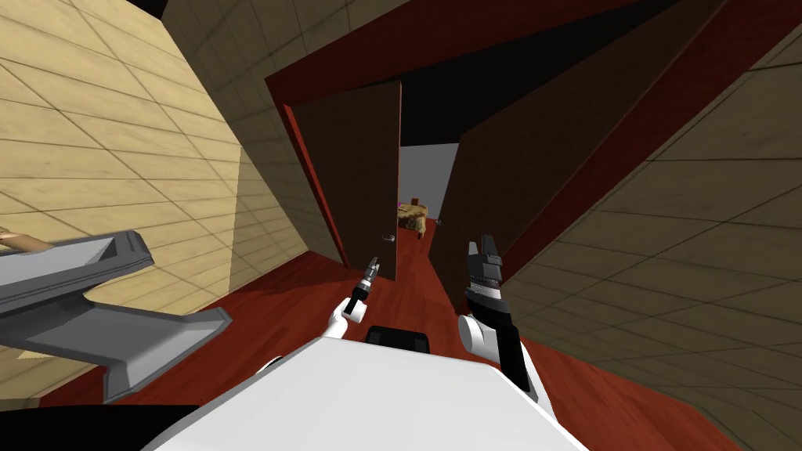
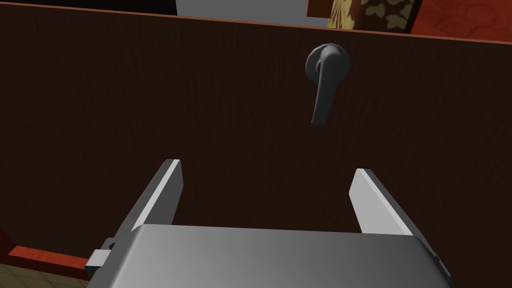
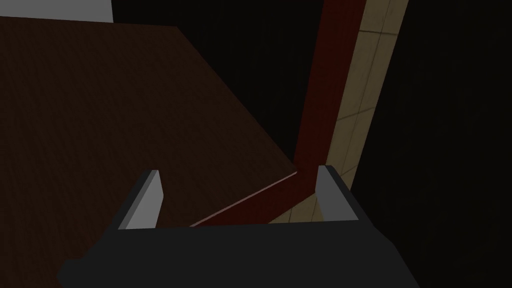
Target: Push the door open
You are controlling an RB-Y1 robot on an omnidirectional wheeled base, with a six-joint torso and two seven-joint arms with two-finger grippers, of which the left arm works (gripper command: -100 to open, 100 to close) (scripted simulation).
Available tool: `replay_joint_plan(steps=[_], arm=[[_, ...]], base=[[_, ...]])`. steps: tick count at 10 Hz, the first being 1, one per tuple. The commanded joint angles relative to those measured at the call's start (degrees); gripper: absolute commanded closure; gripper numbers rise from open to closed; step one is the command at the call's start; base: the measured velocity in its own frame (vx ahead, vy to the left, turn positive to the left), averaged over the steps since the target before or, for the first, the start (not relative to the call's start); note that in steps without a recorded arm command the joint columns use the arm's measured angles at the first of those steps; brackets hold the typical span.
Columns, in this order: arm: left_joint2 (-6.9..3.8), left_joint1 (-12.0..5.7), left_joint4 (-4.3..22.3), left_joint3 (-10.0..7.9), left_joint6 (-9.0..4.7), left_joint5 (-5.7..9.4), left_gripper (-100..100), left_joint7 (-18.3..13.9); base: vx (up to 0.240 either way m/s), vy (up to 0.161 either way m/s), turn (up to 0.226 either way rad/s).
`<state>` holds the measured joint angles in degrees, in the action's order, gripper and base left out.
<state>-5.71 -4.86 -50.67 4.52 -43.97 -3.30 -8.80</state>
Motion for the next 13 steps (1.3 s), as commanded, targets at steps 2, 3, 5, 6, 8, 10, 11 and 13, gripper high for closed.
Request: replay_joint_plan(steps=[2,3,5,6,8,10,11,13], arm=[[0.04,-1.30,3.7,0.15,-0.72,-0.13,-100,-0.1],[0.07,-1.84,5.0,0.18,-0.99,-0.16,-100,-0.1],[0.13,-2.91,7.7,0.24,-1.53,-0.23,-100,-0.1],[0.16,-3.44,9.0,0.27,-1.80,-0.27,-100,-0.1],[0.23,-4.30,11.2,0.32,-2.23,-0.32,-100,-0.1],[0.34,-5.57,14.3,0.39,-2.87,-0.40,-100,-0.2],[0.44,-6.46,16.5,0.44,-3.32,-0.46,-100,-0.2],[0.52,-7.14,18.2,0.48,-3.66,-0.50,-100,-0.2]], base=[[0.090,0.069,-0.038],[0.088,0.068,-0.033],[0.093,0.052,-0.030],[0.080,0.068,-0.029],[0.076,0.056,-0.028],[0.082,0.073,-0.026],[0.130,0.096,-0.056],[0.121,0.072,-0.029]])
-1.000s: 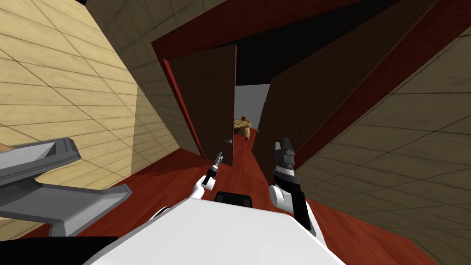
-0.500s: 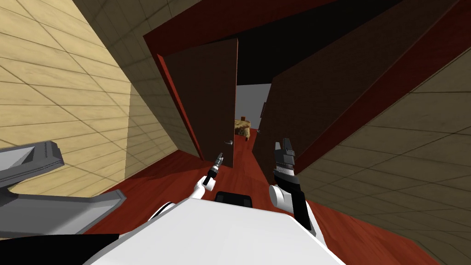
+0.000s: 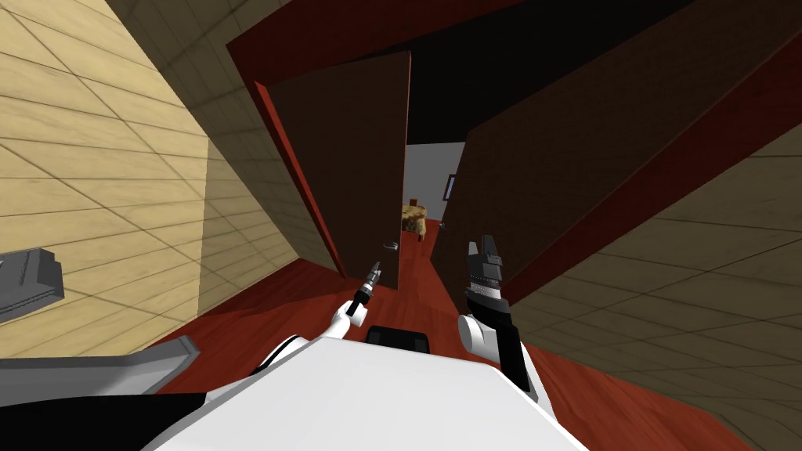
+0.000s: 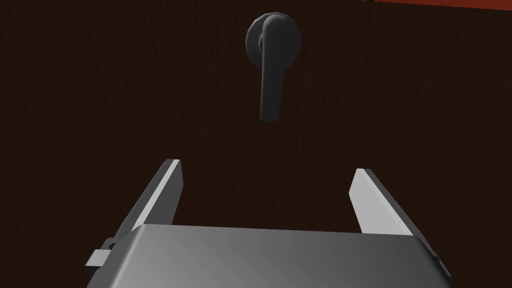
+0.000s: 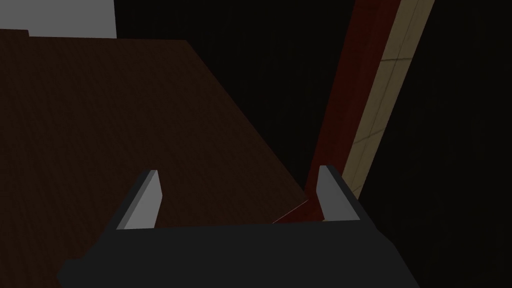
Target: Push the door open
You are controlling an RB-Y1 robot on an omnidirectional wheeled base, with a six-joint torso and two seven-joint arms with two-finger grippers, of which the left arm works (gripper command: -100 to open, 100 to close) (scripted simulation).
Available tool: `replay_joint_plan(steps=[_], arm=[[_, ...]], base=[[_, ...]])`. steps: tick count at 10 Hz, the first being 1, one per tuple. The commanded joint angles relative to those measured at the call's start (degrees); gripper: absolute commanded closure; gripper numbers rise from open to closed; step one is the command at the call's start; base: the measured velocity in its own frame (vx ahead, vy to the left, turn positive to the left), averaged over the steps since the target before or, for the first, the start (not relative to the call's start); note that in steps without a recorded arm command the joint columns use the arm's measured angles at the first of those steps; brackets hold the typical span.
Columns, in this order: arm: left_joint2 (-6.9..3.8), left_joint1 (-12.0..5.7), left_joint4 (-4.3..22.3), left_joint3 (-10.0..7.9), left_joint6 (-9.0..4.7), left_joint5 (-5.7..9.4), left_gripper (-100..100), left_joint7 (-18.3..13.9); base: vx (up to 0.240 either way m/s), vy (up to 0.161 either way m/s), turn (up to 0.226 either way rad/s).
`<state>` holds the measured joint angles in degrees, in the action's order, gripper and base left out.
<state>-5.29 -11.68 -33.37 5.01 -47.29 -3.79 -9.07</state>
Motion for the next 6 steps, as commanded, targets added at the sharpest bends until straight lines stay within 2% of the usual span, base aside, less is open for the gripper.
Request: replay_joint_plan(steps=[1,2,3,6], arm=[[0.14,-0.62,1.6,0.01,-0.49,-0.03,-100,0.0],[0.08,-0.20,0.7,0.04,-0.13,-0.04,-100,0.0],[0.01,-0.26,0.9,-0.13,-0.15,0.06,-100,0.2],[0.01,-0.34,1.1,-0.48,-0.14,0.28,-100,0.5]], base=[[0.088,0.040,-0.013],[0.040,0.019,-0.003],[0.117,-0.011,-0.030],[0.196,-0.036,-0.029]])
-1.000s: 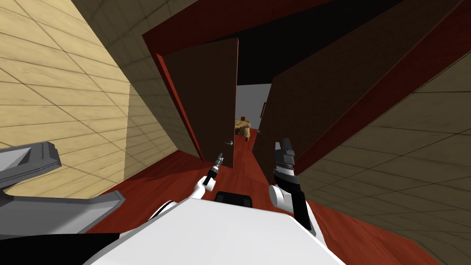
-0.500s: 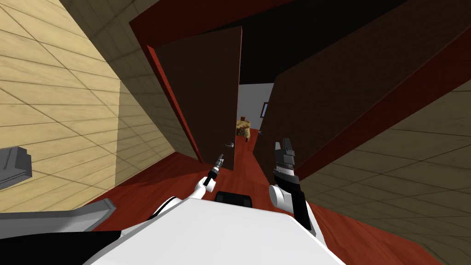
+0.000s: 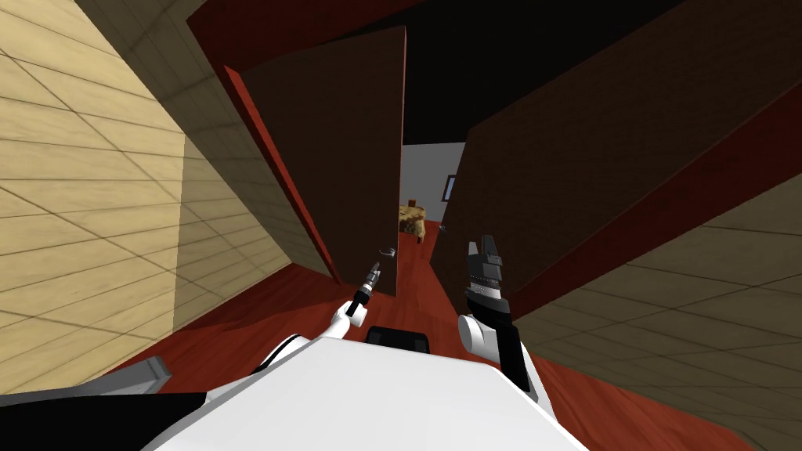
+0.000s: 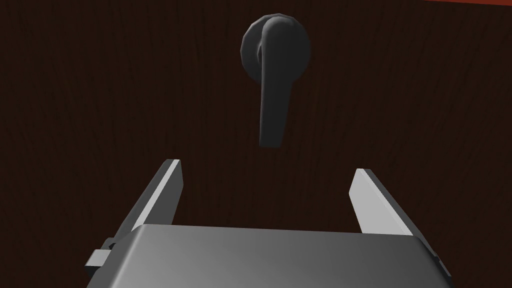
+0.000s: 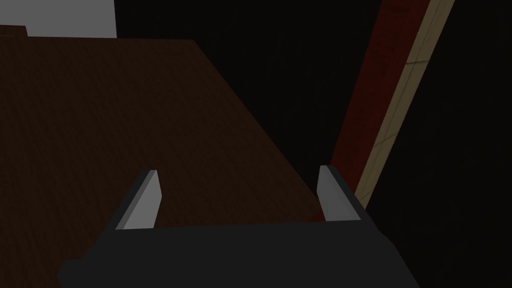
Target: Push the door open
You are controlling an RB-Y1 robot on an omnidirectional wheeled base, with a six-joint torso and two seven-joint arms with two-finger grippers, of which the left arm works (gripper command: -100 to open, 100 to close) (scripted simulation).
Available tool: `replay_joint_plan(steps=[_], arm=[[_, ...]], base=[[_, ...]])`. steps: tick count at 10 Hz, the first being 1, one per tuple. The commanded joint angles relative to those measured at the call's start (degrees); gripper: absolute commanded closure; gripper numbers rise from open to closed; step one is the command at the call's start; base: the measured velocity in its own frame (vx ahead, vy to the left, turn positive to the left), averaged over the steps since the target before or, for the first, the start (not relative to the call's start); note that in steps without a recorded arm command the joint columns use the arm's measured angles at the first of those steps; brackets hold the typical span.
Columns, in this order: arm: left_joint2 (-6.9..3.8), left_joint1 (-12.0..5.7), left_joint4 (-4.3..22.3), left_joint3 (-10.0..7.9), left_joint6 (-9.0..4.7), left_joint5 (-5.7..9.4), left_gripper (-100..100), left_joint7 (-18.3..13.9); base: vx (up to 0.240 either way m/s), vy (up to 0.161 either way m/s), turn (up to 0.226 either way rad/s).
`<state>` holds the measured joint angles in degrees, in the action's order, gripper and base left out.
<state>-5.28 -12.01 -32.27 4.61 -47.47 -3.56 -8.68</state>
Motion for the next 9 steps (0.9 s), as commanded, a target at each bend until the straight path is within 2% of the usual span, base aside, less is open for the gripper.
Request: replay_joint_plan(steps=[1,7,8,9], arm=[[0.05,-0.04,0.1,-0.21,0.04,0.13,-100,0.2],[0.72,-0.22,0.6,-0.95,0.05,0.59,-100,0.9],[0.63,-0.24,0.7,-0.89,0.01,0.55,-100,0.8],[0.63,-0.24,0.7,-0.89,0.01,0.55,100,0.8]], base=[[0.191,-0.044,-0.033],[0.202,-0.021,-0.028],[0.085,-0.007,-0.001],[-0.011,0.001,0.003]])
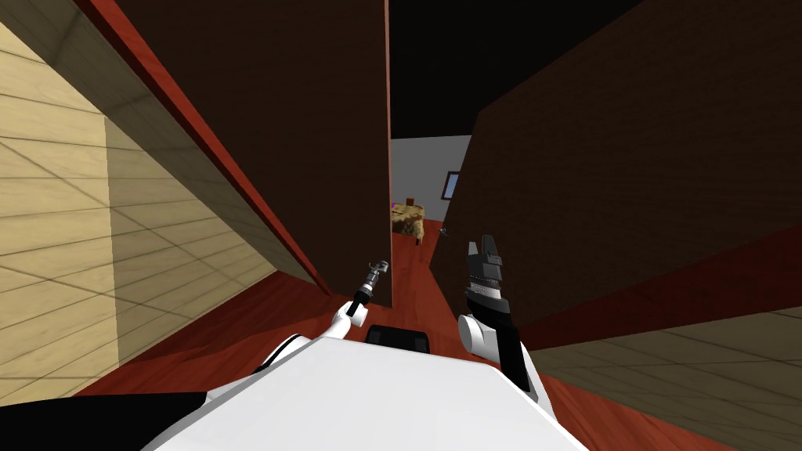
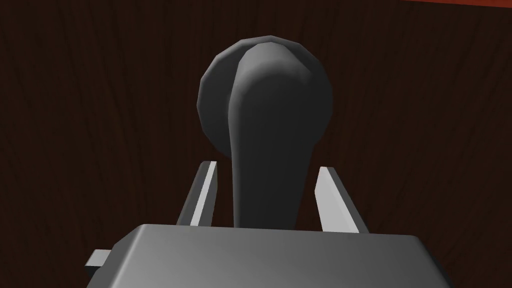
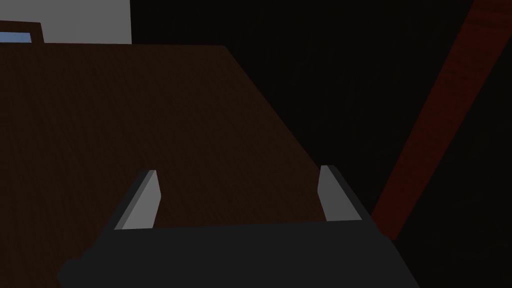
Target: Push the door open
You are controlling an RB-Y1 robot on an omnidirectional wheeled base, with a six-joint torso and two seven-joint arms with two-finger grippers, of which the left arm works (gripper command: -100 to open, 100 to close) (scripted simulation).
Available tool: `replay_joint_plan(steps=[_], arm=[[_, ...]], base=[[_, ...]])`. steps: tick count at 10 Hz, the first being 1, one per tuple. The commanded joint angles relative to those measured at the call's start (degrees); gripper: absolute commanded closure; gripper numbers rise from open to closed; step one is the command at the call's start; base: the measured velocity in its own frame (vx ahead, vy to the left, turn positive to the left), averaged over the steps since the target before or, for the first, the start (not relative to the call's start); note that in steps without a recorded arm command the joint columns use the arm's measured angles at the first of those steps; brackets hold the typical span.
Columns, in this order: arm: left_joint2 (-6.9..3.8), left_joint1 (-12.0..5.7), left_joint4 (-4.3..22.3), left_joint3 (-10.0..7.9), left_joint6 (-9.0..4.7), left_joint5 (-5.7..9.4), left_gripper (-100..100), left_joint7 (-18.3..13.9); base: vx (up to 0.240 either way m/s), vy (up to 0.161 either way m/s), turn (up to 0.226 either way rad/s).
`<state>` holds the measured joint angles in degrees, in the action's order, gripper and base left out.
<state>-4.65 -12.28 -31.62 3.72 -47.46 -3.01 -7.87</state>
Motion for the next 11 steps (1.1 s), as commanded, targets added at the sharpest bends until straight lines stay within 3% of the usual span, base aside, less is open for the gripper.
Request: replay_joint_plan(steps=[1,5,11], arm=[[-0.01,0.03,0.0,0.00,0.00,0.00,100,0.0],[-0.01,0.03,0.0,0.00,0.00,0.00,100,0.0],[-0.70,0.04,0.3,-2.60,0.18,1.42,100,1.8]], base=[[-0.028,0.005,-0.008],[-0.012,0.002,0.001],[0.134,-0.046,0.042]])
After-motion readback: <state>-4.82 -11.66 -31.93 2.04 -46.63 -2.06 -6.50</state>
